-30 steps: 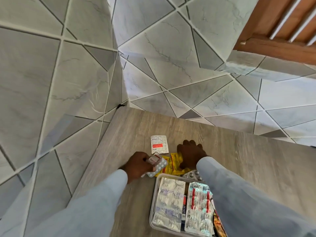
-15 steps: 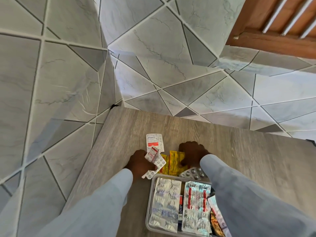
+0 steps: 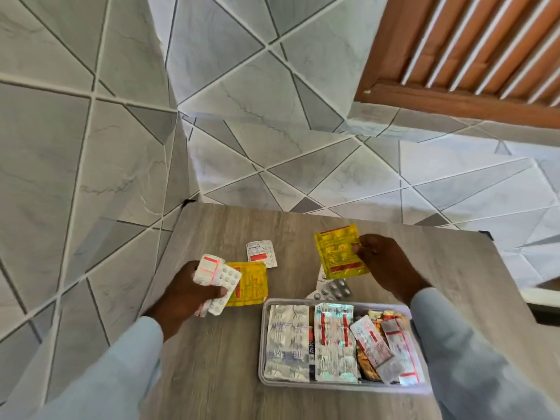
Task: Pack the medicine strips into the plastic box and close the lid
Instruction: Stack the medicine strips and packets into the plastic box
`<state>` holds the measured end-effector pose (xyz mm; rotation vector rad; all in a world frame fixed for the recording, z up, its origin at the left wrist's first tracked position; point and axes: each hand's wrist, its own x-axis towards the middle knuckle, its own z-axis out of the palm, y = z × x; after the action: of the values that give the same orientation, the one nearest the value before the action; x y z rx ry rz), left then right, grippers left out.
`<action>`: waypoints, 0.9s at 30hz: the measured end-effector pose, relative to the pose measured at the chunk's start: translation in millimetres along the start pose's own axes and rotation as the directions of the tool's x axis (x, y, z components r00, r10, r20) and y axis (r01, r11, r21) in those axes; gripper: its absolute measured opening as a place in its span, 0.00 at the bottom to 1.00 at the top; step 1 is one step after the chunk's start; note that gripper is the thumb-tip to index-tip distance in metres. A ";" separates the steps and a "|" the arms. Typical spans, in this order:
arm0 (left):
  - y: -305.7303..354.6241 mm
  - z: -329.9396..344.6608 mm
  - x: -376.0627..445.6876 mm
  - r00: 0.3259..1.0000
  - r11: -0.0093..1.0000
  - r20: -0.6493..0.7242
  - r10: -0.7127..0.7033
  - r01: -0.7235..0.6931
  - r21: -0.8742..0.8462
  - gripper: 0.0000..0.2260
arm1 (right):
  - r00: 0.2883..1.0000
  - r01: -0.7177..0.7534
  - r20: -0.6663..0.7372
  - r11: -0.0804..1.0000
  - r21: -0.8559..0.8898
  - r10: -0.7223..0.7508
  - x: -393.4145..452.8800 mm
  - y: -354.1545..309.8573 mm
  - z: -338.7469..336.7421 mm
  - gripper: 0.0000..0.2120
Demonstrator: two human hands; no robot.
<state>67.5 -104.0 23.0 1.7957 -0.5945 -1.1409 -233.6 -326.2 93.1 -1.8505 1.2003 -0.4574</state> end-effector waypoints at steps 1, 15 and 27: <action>6.6 -2.4 -6.0 0.999 0.998 0.029 0.024 -0.022 -0.053 0.27 | 0.999 -0.018 -0.038 1.000 0.012 0.018 -15.1 3.7 -4.4 0.08; 33.9 168.1 -81.7 0.961 0.988 0.246 0.128 -0.145 0.051 0.14 | 0.846 -0.258 -0.384 0.914 0.313 0.370 -173.0 85.1 -38.2 0.14; 10.7 240.3 -81.2 0.944 0.449 0.261 0.203 -0.326 0.832 0.23 | 0.967 -0.227 -0.133 0.972 -0.058 0.218 -150.0 121.5 -47.3 0.06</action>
<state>-182.1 -150.7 28.4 2.3283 -1.7289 -0.7369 -404.1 -237.6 42.1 -1.7413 1.5095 -0.4134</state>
